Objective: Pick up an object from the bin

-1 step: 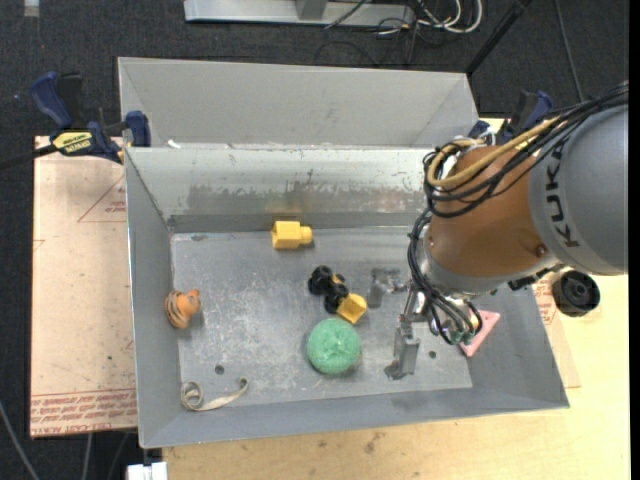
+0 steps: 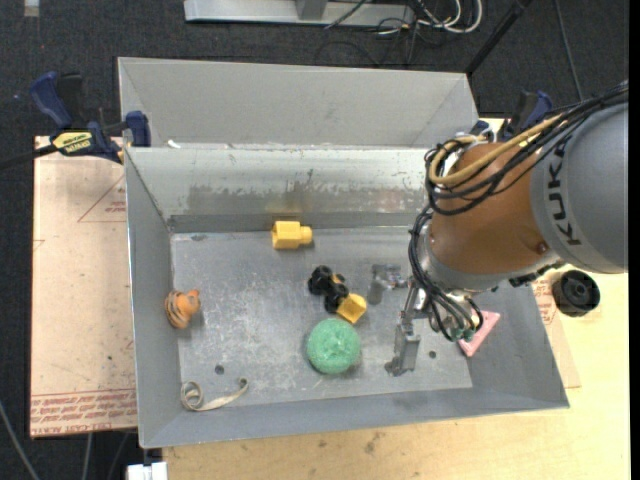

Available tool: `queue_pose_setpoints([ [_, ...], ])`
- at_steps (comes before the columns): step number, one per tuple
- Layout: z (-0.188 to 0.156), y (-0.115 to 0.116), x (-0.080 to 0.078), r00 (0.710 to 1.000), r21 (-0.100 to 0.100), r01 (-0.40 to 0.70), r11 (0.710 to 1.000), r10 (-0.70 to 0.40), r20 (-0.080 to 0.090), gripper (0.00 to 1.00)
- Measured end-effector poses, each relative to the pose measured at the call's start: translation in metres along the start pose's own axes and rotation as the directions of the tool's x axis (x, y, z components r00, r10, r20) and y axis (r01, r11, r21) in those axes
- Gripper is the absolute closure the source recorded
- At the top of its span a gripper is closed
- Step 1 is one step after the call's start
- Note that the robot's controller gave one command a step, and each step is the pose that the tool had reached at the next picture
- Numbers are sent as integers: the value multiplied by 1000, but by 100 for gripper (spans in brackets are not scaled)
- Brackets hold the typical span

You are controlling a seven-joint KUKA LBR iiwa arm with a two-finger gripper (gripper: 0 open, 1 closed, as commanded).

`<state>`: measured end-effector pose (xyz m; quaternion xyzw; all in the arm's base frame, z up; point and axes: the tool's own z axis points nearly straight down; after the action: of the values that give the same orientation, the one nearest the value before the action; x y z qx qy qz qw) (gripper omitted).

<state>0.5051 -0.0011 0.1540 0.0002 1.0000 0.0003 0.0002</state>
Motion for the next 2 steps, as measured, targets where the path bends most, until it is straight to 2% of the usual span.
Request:
queue_pose_setpoints([
  [1,48,22,-41,1000,0,22,1000,-22,12,0],
  [2,61,49,4,995,-1,98,995,-98,1,100],
])
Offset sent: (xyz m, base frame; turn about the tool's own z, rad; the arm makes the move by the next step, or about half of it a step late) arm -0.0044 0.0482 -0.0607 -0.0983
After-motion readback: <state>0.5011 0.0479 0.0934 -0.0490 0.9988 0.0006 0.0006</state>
